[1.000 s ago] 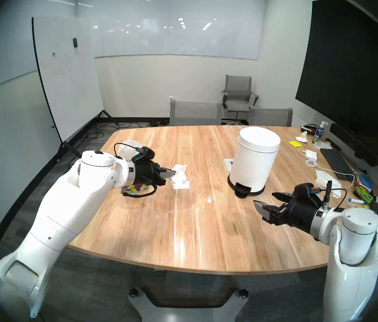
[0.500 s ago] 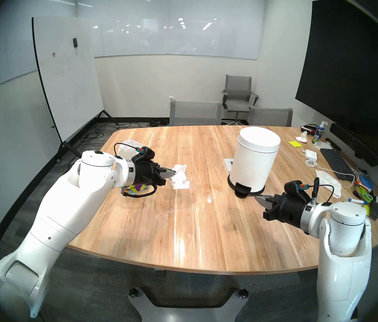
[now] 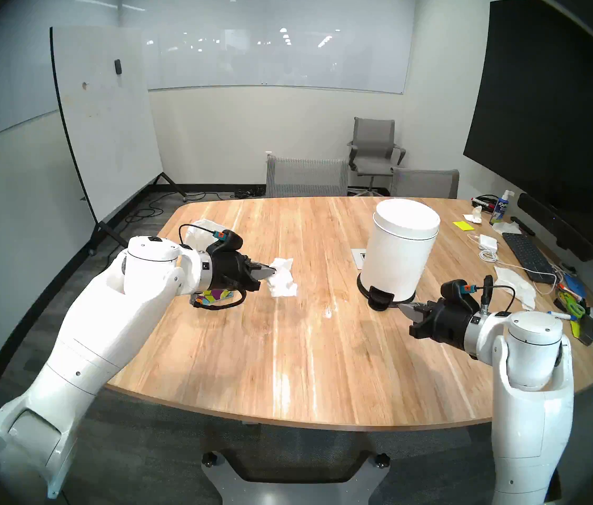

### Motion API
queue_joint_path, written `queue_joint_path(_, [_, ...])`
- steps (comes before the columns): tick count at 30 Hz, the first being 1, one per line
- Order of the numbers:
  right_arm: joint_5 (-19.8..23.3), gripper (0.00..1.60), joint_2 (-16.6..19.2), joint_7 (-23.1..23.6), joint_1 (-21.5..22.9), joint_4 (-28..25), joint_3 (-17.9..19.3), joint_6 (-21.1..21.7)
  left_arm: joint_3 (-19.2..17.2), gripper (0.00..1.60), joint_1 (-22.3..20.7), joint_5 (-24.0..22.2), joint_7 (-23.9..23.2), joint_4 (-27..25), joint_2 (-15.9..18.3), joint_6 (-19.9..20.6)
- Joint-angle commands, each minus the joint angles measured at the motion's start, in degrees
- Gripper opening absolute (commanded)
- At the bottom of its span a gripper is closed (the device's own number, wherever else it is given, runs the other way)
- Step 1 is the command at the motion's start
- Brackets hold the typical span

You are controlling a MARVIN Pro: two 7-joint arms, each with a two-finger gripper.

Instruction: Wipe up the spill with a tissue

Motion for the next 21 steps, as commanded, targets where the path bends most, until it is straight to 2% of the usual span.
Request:
queue_joint_path(1, [-0.5,0.00,0.2,-0.9,2.8,1.1,-1.0,-0.3,-0.6,0.00,-0.6,-0.1,0.2,-1.2,-0.1,-0.2])
queue_joint_path(21, [-3.2,0.00,-1.7,-5.8,10.6,11.0,-5.5,-1.3,-0.6,0.00,-0.6,-0.1,0.1,-1.2,-0.1,-0.3])
